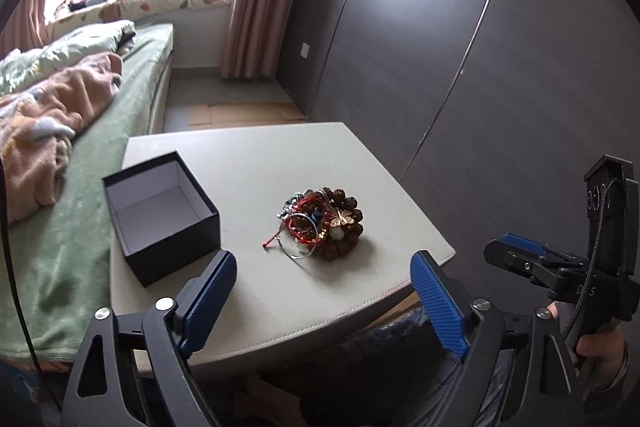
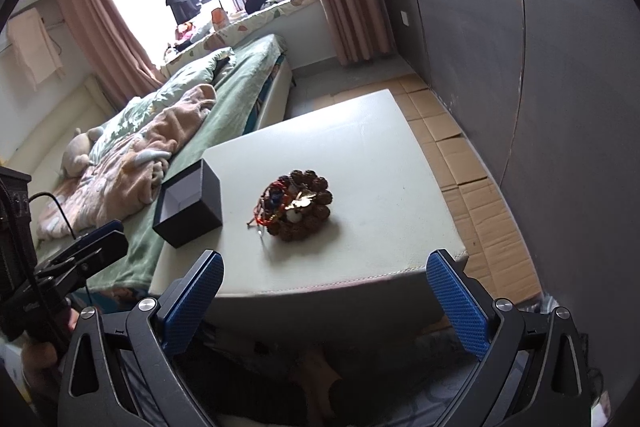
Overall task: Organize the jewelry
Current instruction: 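Move both tools toward the jewelry pile and open the grippers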
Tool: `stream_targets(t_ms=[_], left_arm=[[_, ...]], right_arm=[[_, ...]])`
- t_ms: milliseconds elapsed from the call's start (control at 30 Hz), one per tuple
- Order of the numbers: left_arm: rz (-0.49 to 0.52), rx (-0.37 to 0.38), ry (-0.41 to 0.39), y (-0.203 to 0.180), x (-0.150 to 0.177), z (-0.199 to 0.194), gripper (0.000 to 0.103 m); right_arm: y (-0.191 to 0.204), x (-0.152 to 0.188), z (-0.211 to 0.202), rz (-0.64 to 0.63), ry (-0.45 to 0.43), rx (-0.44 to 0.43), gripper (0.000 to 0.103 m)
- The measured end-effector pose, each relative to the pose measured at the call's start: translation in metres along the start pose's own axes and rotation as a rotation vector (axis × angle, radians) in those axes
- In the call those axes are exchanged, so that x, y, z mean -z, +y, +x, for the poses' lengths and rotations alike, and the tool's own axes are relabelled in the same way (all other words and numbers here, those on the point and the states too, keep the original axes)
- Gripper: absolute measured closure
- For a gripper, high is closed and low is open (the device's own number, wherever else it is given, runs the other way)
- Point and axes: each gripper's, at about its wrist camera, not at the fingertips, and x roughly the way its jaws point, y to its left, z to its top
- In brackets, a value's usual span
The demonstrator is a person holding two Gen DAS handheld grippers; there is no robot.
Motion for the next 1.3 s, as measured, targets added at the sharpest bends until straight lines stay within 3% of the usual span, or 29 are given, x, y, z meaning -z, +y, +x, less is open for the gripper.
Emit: stream_targets(t_ms=[267, 733, 967, 1033, 1100, 1200, 1300], left_arm=[[-0.058, 0.006, 0.065, 0.011, -0.004, 0.051, 0.021], [-0.124, -0.043, 0.163, 0.026, -0.008, 0.125, 0.045], [-0.155, -0.053, 0.177, 0.028, -0.013, 0.144, 0.047], [-0.15, -0.06, 0.177, 0.026, -0.014, 0.145, 0.053], [-0.157, -0.058, 0.186, 0.027, -0.013, 0.147, 0.062], [-0.164, -0.056, 0.186, 0.031, -0.013, 0.143, 0.067], [-0.166, -0.048, 0.183, 0.035, -0.012, 0.139, 0.078]], right_arm=[[-0.017, -0.007, 0.024, 0.027, 0.044, 0.016, 0.001], [-0.036, -0.013, 0.048, 0.075, 0.075, 0.032, 0.001], [-0.041, -0.02, 0.061, 0.096, 0.098, 0.033, 0.003], [-0.04, -0.022, 0.068, 0.098, 0.113, 0.026, 0.009], [-0.037, -0.025, 0.079, 0.101, 0.139, 0.007, 0.027], [-0.034, -0.026, 0.095, 0.118, 0.177, -0.03, 0.037], [-0.027, -0.027, 0.109, 0.127, 0.202, -0.053, 0.045]])
